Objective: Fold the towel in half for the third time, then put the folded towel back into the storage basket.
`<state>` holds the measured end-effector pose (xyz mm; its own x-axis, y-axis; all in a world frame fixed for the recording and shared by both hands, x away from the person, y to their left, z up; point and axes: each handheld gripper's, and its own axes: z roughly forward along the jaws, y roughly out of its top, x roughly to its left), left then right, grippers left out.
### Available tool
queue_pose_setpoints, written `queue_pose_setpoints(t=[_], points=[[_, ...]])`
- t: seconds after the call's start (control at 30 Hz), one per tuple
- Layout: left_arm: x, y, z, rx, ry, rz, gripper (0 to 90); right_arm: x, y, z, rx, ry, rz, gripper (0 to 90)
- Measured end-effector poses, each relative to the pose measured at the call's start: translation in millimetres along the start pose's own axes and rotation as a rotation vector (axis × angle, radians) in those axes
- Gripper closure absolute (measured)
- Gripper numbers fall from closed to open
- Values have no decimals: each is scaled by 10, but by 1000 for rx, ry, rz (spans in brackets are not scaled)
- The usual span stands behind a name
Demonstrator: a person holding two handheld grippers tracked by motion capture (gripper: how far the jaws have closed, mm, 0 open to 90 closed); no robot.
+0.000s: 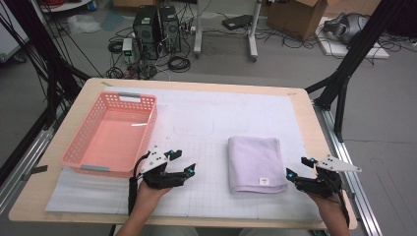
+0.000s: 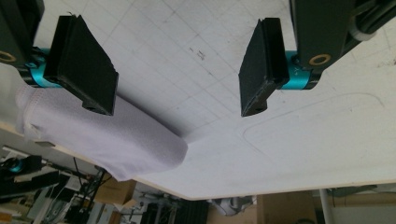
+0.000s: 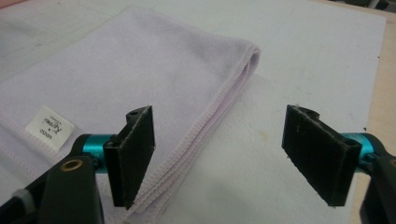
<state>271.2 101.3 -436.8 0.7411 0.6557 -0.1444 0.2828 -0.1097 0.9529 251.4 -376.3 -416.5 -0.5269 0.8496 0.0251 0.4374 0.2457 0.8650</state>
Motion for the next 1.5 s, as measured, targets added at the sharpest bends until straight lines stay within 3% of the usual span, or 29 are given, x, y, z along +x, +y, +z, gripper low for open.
queue_pose_setpoints(t=[0.17, 0.3, 0.83, 1.0, 1.3, 1.5], points=[[-15, 10, -6, -12, 11, -32, 203, -25, 12, 9, -8, 1, 12, 198], [11, 5, -17, -13, 14, -38, 208, -26, 21, -3, -29, 1, 28, 193], [5, -16, -8, 1, 16, -45, 217, -40, 5, 15, -23, -18, 28, 194], [15, -30, 30, 7, 13, -57, 217, -79, -23, 8, -9, -35, 52, 194], [-91, -10, 236, 56, -64, -73, 284, -102, -49, -16, -1, -55, 49, 194], [-229, 36, 526, 90, -91, -87, 278, -108, -67, -36, 1, -55, 56, 195]])
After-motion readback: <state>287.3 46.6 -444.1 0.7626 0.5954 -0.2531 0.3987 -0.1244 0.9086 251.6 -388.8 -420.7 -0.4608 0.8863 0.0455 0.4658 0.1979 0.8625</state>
